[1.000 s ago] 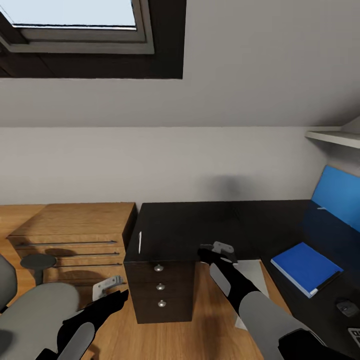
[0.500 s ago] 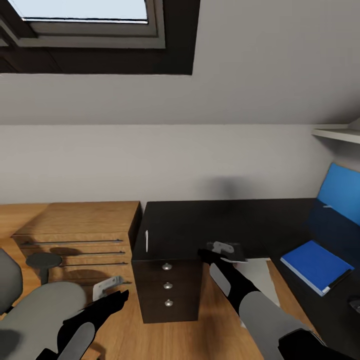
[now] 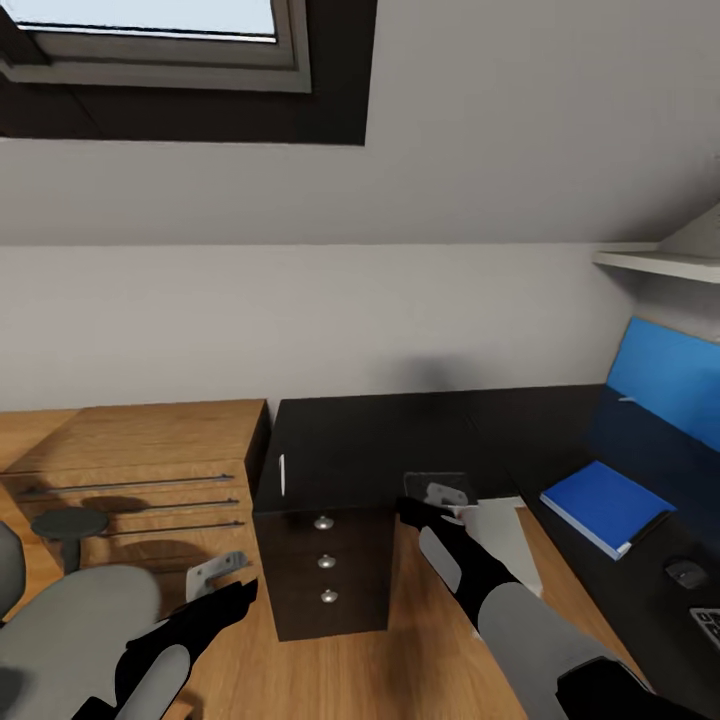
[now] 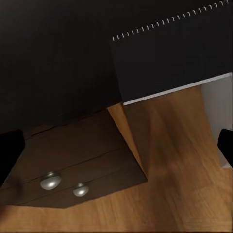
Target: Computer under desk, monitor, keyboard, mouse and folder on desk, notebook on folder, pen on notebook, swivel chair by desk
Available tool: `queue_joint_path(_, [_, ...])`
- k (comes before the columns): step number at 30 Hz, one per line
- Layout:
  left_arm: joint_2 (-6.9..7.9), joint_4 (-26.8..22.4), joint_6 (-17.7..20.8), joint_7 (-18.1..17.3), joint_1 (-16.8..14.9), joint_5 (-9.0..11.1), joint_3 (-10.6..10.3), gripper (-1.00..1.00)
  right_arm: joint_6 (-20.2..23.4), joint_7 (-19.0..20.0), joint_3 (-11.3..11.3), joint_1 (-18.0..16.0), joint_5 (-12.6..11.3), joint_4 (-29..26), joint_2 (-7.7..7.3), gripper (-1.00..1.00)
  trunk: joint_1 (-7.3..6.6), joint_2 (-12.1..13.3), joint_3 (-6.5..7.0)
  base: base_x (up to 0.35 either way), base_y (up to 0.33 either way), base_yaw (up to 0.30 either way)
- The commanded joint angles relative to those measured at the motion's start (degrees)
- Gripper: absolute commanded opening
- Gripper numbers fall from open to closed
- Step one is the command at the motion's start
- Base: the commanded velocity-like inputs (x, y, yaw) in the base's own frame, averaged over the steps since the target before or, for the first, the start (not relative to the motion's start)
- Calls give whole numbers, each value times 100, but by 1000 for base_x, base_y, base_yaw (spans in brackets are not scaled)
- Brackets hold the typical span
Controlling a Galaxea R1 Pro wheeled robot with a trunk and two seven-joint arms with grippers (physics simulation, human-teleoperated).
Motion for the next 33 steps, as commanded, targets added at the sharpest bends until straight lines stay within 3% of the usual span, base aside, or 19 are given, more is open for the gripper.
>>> queue_joint_path(1, [5, -8, 3, 54, -6, 43, -11, 100, 26, -51, 45, -4, -39, -11, -5, 100, 22, -47, -26, -50, 0, -2])
queue_joint_path(7, [5, -7, 4, 56, -6, 43, -11, 100, 18, -51, 45, -7, -39, -11, -9, 100, 154, -288, -134, -10, 0, 0])
queue_joint_path(10, [5, -7, 3, 56, -6, 43, -11, 100, 12, -18, 31, -7, -68, -6, -86, 100, 220, -408, -187, -1, 0, 0])
queue_joint_path(14, [5, -8, 3, 56, -6, 43, -11, 100, 17, 170, -14, -1, -359, 2, -244, 100, 308, -568, -259, 0, 0, 0])
queue_joint_path(17, [5, -19, -2, 56, -6, 43, -11, 100, 42, 573, -33, -1, -971, 12, -451, 100, 373, -689, -313, 0, 0, 0])
queue_joint_path(18, [5, -34, -4, 56, -6, 43, -15, 100, 68, 870, -37, 0, -1433, 27, -636, 100, 395, -729, -331, 0, 0, 0])
queue_joint_path(20, [5, -91, -5, 52, -6, 43, -18, 100, 212, 1286, -37, 5, -2132, 41, -892, 100, 439, -809, -367, 0, 0, 0])
queue_joint_path(23, [5, -127, -4, 48, -6, 48, -35, 100, 754, 1821, -36, 20, -3177, 39, -1224, 100, 505, -929, -421, 0, 0, 0])
queue_joint_path(24, [5, -130, -4, 48, -6, 48, -39, 100, 840, 1900, -35, 22, -3329, 37, -1267, 100, 527, -969, -439, 0, 0, 0])
queue_joint_path(26, [5, -136, 0, 47, -6, 51, -54, 100, 1069, 2175, -43, 26, -3853, 30, -1399, 100, 571, -1050, -475, 0, 0, 0])
queue_joint_path(28, [2, -138, 1, 47, -6, 51, -81, 100, 1147, 2336, -56, 27, -4170, 27, -1496, 100, 615, -1130, -511, 0, 0, 0])
queue_joint_path(31, [-1, -139, 2, 47, -6, 52, -154, 100, 1188, 2460, -93, 29, -4447, 26, -1632, 100, 681, -1250, -564, 0, 0, 0])
queue_joint_path(33, [-2, -140, 3, 52, -6, 52, -285, 100, 1203, 2570, -140, 29, -4780, 29, -1811, 100, 725, -1330, -600, 0, 0, 0])
